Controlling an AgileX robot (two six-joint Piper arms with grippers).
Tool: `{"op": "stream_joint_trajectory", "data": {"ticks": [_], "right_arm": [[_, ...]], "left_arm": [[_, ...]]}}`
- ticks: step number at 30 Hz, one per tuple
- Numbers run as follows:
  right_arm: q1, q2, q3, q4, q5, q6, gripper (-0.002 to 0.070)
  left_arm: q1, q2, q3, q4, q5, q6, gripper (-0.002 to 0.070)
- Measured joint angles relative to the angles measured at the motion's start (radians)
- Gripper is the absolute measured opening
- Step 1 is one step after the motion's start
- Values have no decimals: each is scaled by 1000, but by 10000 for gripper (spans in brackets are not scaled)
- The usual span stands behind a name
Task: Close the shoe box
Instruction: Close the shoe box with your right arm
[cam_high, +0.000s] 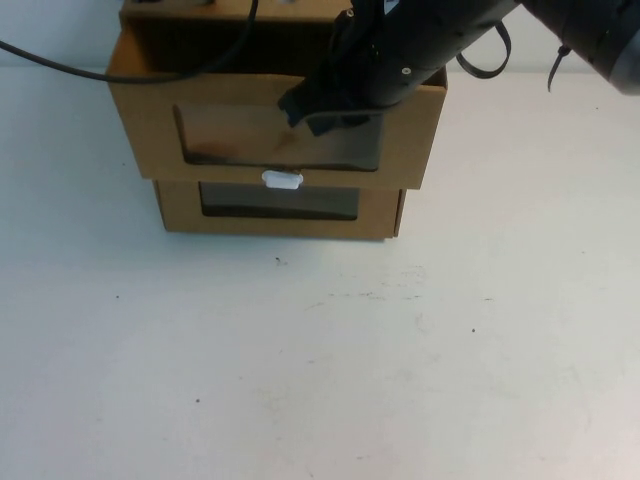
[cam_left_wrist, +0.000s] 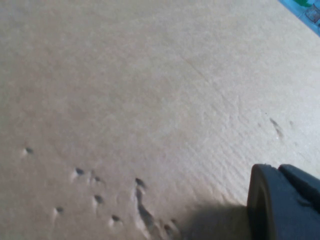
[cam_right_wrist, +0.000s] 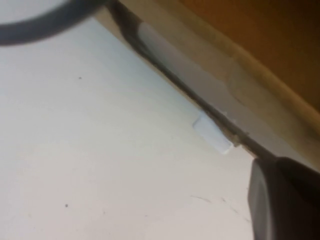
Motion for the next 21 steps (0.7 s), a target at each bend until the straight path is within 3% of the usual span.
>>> {"op": "stream_joint_trajectory", "data": {"ticks": [21], "right_arm": [[-31,10,0,-54,-119,86,-13]], "left_arm": [[0,3,0,-7,-2,0,-5]]}}
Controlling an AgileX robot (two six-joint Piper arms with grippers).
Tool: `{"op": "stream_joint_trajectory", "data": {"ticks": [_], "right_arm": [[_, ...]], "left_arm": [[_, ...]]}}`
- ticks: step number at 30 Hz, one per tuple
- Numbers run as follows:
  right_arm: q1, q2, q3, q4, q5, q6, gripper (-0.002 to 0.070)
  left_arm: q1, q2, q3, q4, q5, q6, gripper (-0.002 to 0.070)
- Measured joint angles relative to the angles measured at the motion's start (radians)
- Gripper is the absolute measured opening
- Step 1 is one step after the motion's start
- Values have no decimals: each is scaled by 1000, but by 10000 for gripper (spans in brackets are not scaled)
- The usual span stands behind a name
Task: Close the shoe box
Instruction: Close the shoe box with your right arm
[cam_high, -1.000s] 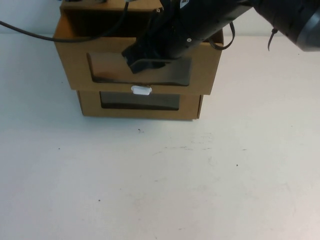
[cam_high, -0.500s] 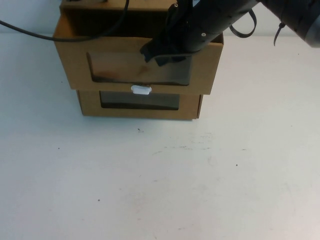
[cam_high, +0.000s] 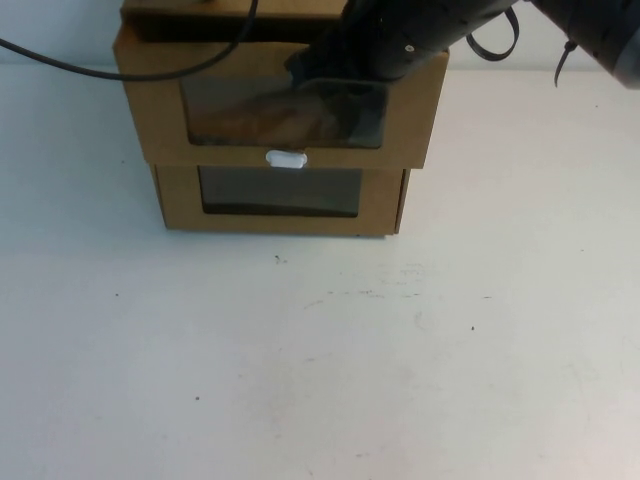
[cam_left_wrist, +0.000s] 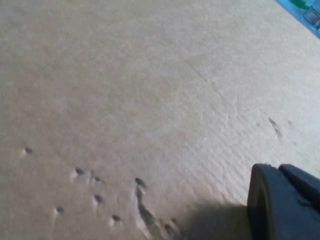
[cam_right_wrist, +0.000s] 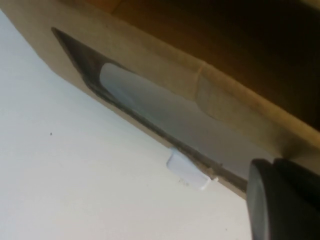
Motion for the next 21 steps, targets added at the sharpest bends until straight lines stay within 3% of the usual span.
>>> {"op": "stream_joint_trajectory", "data": {"ticks": [12,21], "right_arm": [[-35,60,-19,34,-123,0,-13],[-47,80,-140,122,58,-57,-13]], "left_arm": [[0,0,0,0,0,3,-5],[0,0,0,0,0,3,-5]]}}
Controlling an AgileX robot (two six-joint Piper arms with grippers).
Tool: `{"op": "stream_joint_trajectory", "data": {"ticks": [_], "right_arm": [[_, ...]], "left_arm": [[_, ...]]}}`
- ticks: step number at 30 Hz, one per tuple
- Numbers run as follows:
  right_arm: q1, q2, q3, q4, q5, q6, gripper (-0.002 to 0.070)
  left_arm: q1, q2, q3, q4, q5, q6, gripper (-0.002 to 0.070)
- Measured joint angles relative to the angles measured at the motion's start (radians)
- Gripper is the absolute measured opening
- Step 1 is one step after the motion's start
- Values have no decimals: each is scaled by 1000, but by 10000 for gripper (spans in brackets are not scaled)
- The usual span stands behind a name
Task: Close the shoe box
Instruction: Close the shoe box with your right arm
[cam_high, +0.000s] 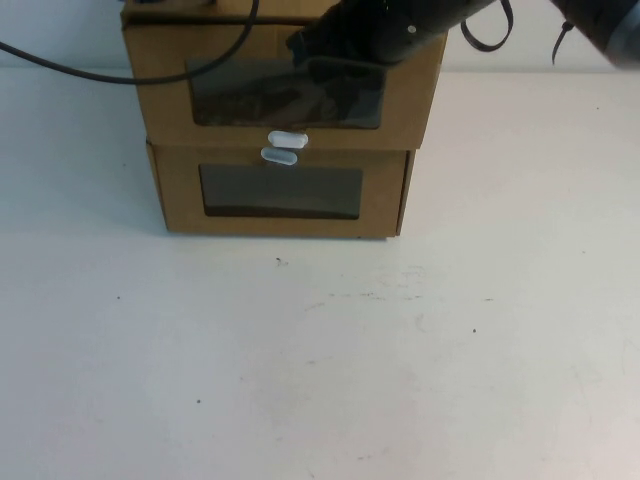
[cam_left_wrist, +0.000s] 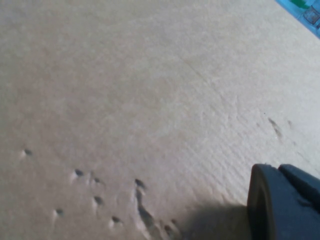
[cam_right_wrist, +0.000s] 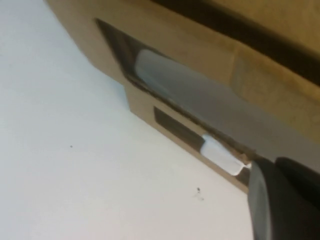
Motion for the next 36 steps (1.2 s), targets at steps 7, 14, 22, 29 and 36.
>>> {"op": "stream_joint_trajectory", "data": {"ticks": [7,14,22,29,36], "right_arm": [[0,0,-79,-35,53,-10,-13],[-3,4,-79,-76,52,2,-13],[-34,30,-82,-46,19,4,-13],[-38,53,-83,-27,-11,7,-13],[-38,77,-83,-22,-72,9,-13]], "left_arm": [[0,0,-10,-2,0,0,-5],[0,2,-49,0,10,-2,-5],[0,2,-53,2,19,-3,-5],[0,2,-53,4,19,-3,-5],[0,2,-53,4,19,-3,-5]]}}
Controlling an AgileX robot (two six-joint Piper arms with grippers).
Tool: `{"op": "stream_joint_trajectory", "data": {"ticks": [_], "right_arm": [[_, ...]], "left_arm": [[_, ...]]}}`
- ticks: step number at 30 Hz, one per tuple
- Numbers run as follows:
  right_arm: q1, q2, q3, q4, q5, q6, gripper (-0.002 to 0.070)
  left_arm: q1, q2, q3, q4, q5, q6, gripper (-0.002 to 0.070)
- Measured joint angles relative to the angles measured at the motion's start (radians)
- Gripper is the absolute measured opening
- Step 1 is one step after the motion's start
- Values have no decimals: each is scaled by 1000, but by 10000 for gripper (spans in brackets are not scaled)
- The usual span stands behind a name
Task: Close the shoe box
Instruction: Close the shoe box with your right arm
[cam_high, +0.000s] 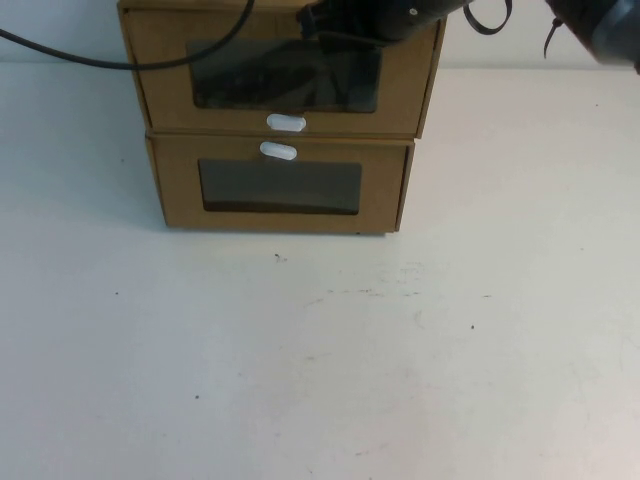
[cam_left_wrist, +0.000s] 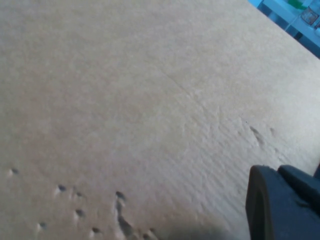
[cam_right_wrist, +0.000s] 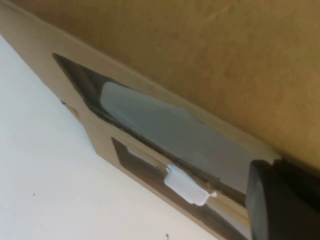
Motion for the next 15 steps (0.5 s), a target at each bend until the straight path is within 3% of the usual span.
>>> {"op": "stream_joint_trajectory", "data": {"ticks": [15], "right_arm": [[0,17,-2,53,-1,-20,-14]], "left_arm": [[0,0,0,4,15,-2,-5]]}}
